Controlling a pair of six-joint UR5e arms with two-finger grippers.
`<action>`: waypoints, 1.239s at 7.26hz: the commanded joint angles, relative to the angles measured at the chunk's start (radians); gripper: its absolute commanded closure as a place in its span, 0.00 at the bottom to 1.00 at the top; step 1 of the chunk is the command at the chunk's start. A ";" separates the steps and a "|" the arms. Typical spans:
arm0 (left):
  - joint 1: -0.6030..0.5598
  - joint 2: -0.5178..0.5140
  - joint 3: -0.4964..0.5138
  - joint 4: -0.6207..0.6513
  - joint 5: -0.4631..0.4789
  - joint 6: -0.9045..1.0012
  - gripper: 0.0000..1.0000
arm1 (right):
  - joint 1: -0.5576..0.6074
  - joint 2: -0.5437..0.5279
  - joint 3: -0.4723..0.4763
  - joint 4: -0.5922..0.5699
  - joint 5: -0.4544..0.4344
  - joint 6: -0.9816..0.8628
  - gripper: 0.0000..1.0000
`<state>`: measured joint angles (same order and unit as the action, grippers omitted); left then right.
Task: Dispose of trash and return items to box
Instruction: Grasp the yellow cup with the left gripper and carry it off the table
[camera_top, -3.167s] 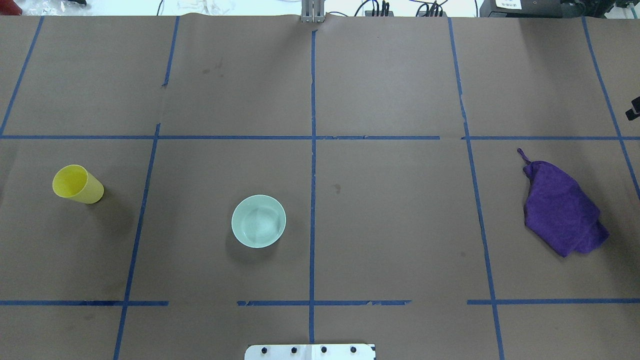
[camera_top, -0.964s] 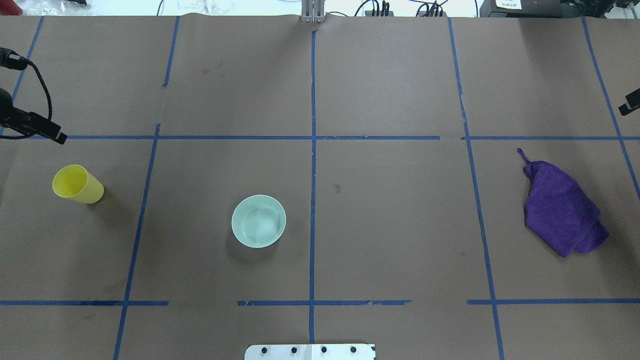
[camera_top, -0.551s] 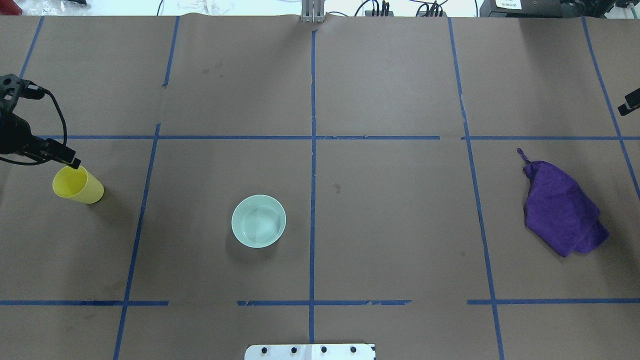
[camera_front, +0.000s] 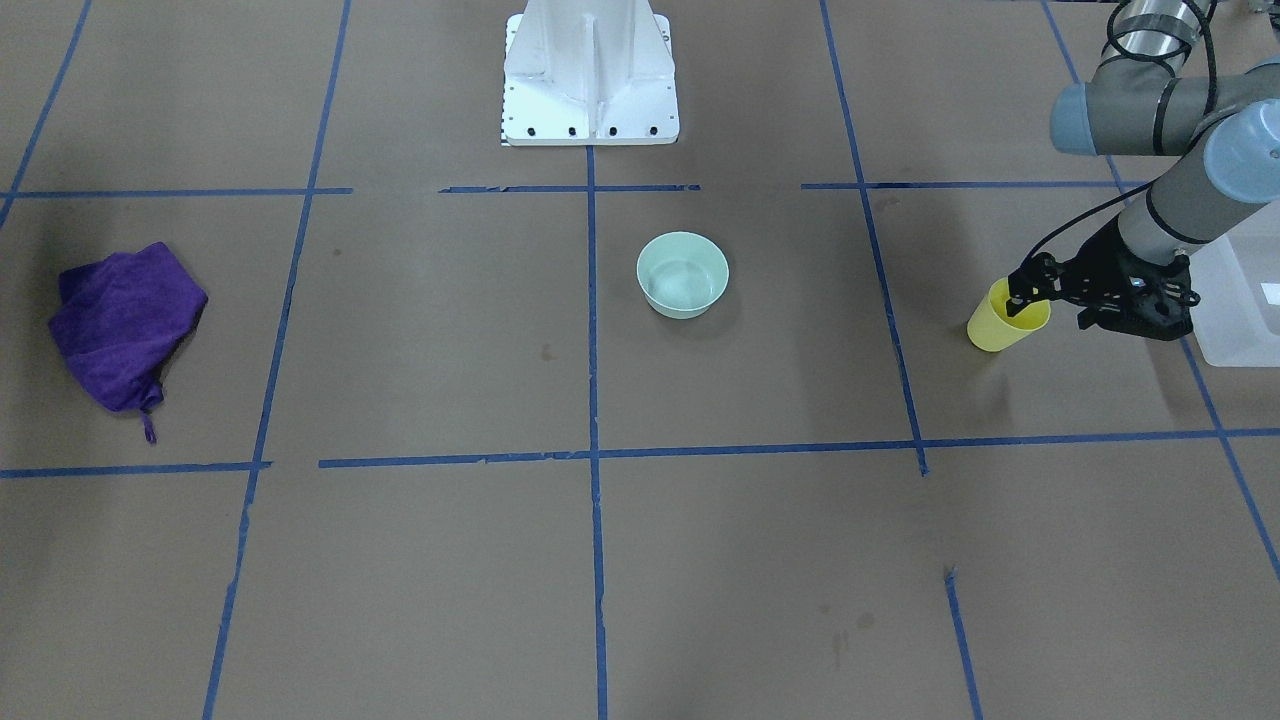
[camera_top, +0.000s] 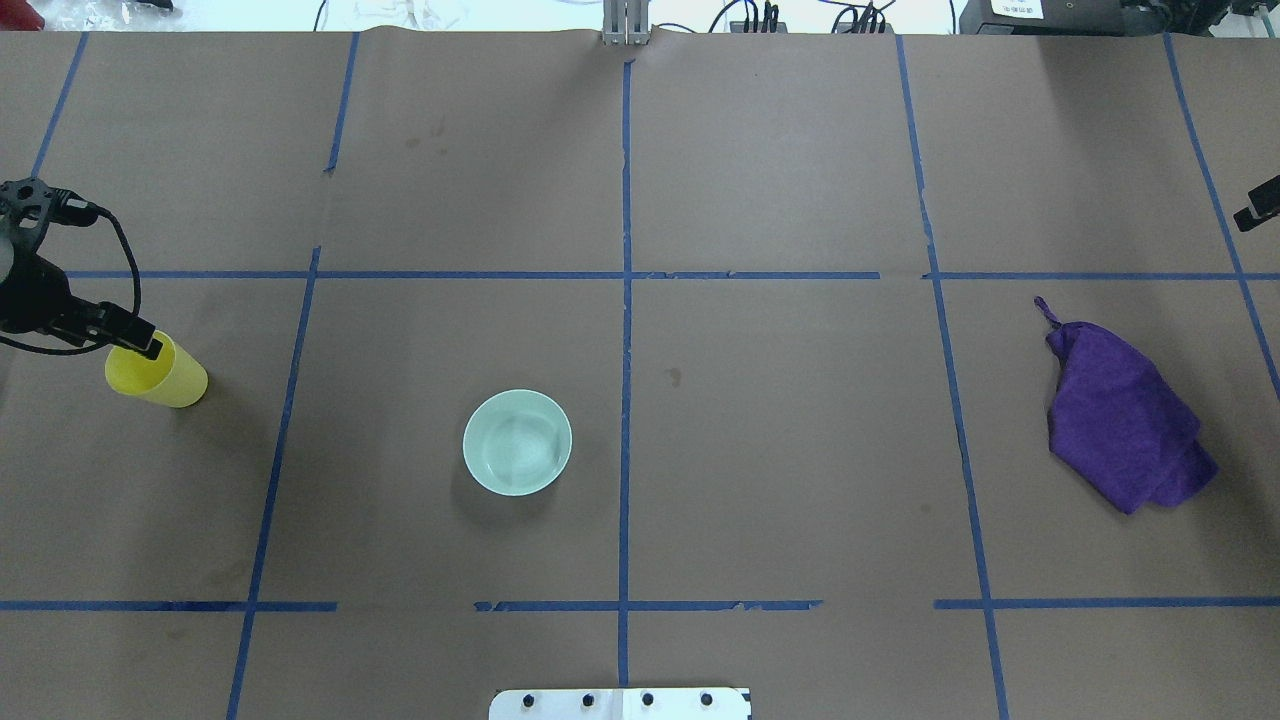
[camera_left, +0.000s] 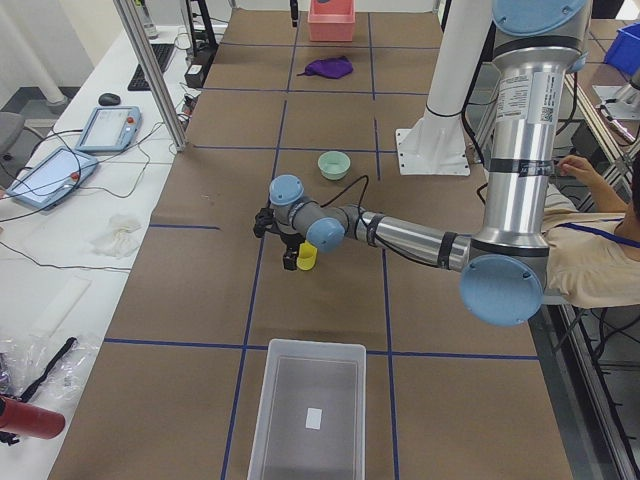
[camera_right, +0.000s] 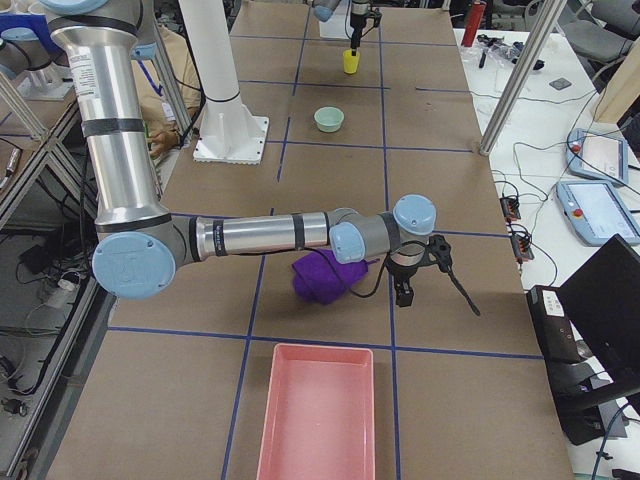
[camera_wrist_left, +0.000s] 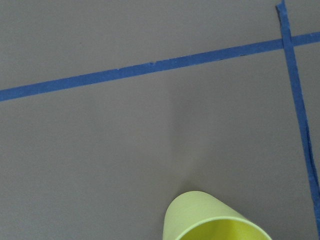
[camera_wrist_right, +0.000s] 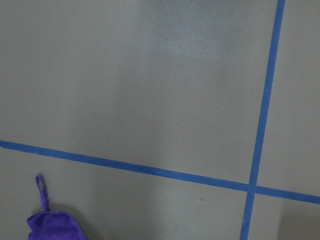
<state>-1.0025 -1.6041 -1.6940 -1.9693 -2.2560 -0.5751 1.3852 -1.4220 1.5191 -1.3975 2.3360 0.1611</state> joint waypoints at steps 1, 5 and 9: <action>0.037 0.001 0.020 0.000 0.003 -0.008 0.07 | 0.000 -0.002 0.000 0.000 0.013 0.000 0.00; 0.047 0.000 0.027 0.000 0.003 -0.014 1.00 | 0.000 -0.002 -0.007 0.000 0.013 -0.002 0.00; -0.264 0.067 -0.182 0.024 -0.005 0.135 1.00 | -0.002 -0.050 0.093 0.002 0.017 0.002 0.00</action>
<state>-1.0981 -1.5489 -1.8408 -1.9568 -2.2558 -0.5450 1.3852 -1.4550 1.5716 -1.3965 2.3522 0.1613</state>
